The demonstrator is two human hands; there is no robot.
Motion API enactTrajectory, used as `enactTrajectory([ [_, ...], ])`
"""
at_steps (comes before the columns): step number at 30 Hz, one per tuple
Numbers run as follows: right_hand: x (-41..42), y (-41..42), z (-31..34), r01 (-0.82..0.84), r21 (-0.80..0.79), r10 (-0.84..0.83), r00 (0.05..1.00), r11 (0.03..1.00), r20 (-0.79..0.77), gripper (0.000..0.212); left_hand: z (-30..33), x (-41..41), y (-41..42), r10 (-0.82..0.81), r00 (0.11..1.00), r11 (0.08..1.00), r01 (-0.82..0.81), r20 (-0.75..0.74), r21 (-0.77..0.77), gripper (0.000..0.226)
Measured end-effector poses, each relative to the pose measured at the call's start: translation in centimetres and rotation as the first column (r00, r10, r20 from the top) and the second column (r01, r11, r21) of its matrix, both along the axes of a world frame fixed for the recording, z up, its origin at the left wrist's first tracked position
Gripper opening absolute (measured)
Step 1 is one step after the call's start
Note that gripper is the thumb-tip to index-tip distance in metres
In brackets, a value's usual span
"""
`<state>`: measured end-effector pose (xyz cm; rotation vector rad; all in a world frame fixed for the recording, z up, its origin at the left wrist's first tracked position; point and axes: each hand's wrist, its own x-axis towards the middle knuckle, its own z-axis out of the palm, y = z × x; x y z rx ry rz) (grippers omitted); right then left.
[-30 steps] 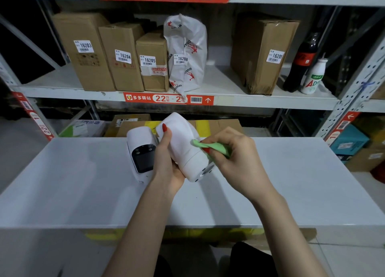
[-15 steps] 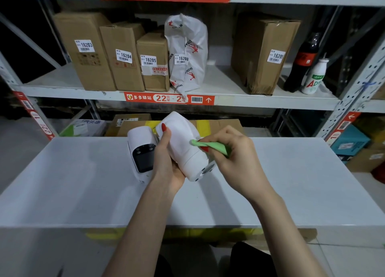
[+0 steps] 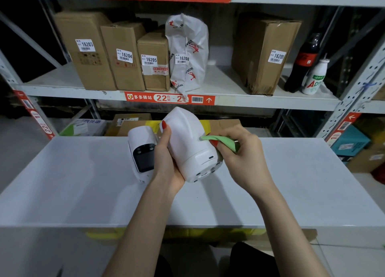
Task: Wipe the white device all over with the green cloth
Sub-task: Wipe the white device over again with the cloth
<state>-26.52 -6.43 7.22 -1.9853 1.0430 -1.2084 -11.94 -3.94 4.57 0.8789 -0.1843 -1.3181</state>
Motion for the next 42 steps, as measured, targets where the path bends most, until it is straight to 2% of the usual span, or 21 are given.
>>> enactTrajectory([
  [7, -0.2, -0.4, -0.5, 0.036, 0.072, -0.033, 0.999, 0.997, -0.035, 0.033, 0.4, 0.1, 0.3, -0.025, 0.998, 0.999, 0.023, -0.052, -0.038, 0.055],
  [15, -0.4, -0.4, -0.3, -0.001, 0.146, -0.016, 0.994, 0.989, 0.110, 0.023, 0.6, 0.2, 0.4, -0.015, 0.999, 0.998, 0.013, -0.040, -0.056, 0.053],
  [18, -0.4, -0.4, -0.3, 0.007, 0.150, -0.015, 0.999, 0.989, 0.052, 0.021, 0.7, 0.3, 0.4, -0.004, 0.999, 0.998, 0.002, -0.033, -0.061, 0.051],
  [26, -0.6, -0.8, -1.0, 0.034, 0.309, -0.040, 0.999, 0.950, 0.013, 0.019, 0.8, 0.3, 0.5, 0.004, 0.999, 0.993, -0.008, -0.039, -0.114, 0.040],
  [30, -0.2, -0.9, -1.2, 0.017, 0.442, -0.052, 0.996, 0.897, 0.067, 0.018, 0.8, 0.3, 0.5, -0.022, 1.000, 0.989, 0.019, -0.021, -0.145, 0.042],
  [37, 0.4, -0.9, -1.5, -0.109, 0.631, -0.015, 0.982, 0.768, 0.188, 0.019, 0.9, 0.2, 0.5, -0.013, 0.999, 0.987, 0.006, -0.044, -0.161, 0.044],
  [40, 0.5, -0.8, -1.4, -0.141, 0.656, 0.010, 0.980, 0.742, 0.200, 0.026, 0.9, 0.0, 0.5, -0.004, 0.998, 0.985, -0.005, -0.055, -0.171, 0.054],
  [42, 0.7, -0.7, -1.3, -0.153, 0.655, 0.038, 0.982, 0.740, 0.187, 0.037, 0.9, 0.0, 0.5, 0.020, 0.998, 0.986, -0.029, -0.052, -0.163, 0.055],
])
